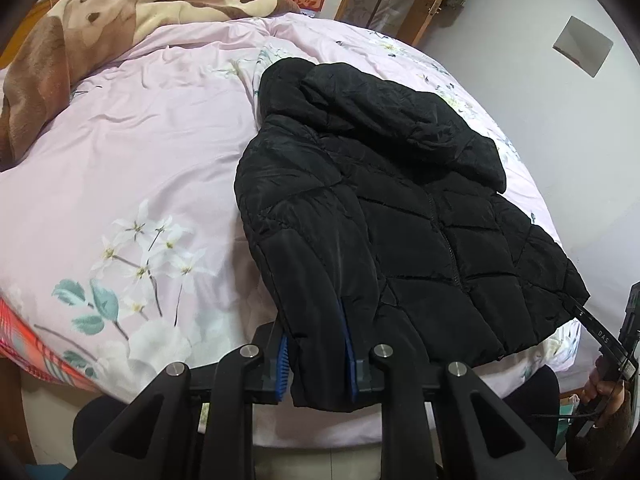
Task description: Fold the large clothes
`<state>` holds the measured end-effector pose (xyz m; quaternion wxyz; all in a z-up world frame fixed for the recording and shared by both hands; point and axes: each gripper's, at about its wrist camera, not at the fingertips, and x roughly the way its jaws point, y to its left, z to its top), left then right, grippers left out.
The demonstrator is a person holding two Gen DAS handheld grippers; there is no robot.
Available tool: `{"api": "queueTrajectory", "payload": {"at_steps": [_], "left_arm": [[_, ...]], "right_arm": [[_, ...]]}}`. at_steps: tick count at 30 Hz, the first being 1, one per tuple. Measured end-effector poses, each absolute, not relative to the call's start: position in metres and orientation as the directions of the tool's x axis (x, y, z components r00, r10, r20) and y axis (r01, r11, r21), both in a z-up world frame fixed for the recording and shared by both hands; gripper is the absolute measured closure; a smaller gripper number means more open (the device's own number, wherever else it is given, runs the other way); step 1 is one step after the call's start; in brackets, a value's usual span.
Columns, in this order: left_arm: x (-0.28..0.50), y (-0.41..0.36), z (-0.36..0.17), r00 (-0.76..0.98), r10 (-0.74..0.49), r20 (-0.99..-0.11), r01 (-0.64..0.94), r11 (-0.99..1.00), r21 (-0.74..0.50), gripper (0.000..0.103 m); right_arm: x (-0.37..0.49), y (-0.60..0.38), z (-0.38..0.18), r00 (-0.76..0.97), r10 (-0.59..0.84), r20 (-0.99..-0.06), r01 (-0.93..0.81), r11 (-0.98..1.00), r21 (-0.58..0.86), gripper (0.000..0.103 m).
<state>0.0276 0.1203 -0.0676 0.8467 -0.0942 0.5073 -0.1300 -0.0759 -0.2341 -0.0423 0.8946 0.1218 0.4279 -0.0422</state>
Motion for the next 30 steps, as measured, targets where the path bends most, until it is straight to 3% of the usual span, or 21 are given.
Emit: {"api": "queueTrajectory", "payload": {"at_steps": [6,11,20,30], "left_arm": [[0.03,0.119,-0.049,0.45,-0.335,-0.828,0.14,0.942,-0.306,0.081],[0.065,0.116,-0.016,0.496,-0.342,-0.798,0.152,0.939,-0.308,0.081],[0.158,0.109,0.04,0.554,-0.327,-0.766,0.123,0.942,-0.313,0.081],[0.29,0.105,0.053,0.563,-0.245,-0.789,0.04,0.962,-0.27,0.081]], "right_arm": [[-0.077,-0.24,-0.02,0.669,0.085,-0.739,0.157,0.955,0.252,0.09],[-0.047,-0.242,0.009,0.674,0.056,-0.736,0.13,0.972,0.194,0.09],[0.032,-0.245,0.054,0.691,0.036,-0.722,0.137,0.974,0.18,0.092],[0.158,-0.281,0.075,0.63,0.031,-0.776,0.192,0.962,0.194,0.092]]}}
